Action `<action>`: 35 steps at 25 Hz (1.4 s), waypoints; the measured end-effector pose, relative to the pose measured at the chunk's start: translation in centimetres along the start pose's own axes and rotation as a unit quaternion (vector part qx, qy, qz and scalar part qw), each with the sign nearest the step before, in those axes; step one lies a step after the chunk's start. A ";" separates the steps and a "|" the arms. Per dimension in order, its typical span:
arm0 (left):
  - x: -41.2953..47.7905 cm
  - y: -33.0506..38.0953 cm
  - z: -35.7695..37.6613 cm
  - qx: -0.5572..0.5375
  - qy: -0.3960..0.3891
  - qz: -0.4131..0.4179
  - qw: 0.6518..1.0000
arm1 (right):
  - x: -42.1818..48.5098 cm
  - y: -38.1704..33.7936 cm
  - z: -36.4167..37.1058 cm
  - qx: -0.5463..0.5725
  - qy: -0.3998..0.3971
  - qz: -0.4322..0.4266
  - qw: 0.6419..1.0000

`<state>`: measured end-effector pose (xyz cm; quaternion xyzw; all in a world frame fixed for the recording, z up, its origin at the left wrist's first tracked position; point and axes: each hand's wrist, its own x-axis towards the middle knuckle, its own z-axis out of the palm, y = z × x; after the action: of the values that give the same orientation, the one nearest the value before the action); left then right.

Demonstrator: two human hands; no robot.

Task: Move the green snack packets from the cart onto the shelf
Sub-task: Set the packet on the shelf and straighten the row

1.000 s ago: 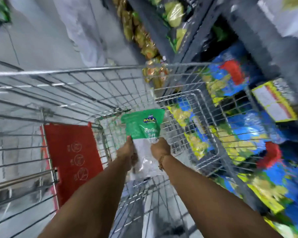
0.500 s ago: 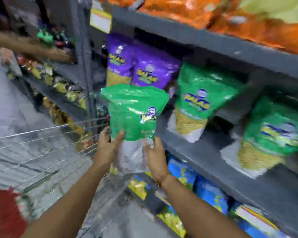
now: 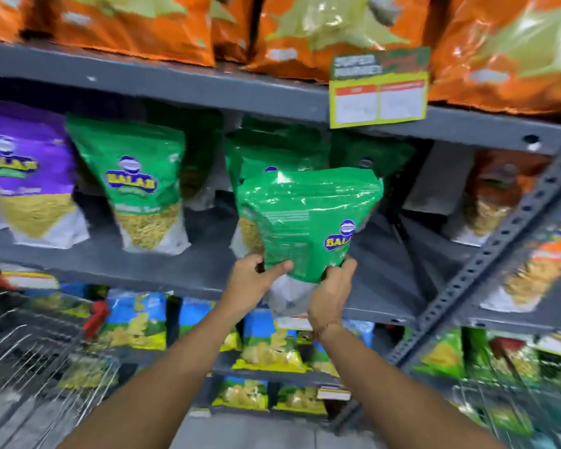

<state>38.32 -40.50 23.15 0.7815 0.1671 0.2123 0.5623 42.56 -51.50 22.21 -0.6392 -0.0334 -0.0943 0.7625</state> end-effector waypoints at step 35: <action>6.9 -0.7 3.7 0.011 -0.024 -0.011 1.000 | 3.4 4.9 2.2 -0.343 0.123 0.137 0.921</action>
<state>46.10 -39.78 22.44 0.7907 0.1639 0.1853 0.5600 46.92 -48.87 18.47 -0.8434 0.1826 -0.0723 0.5001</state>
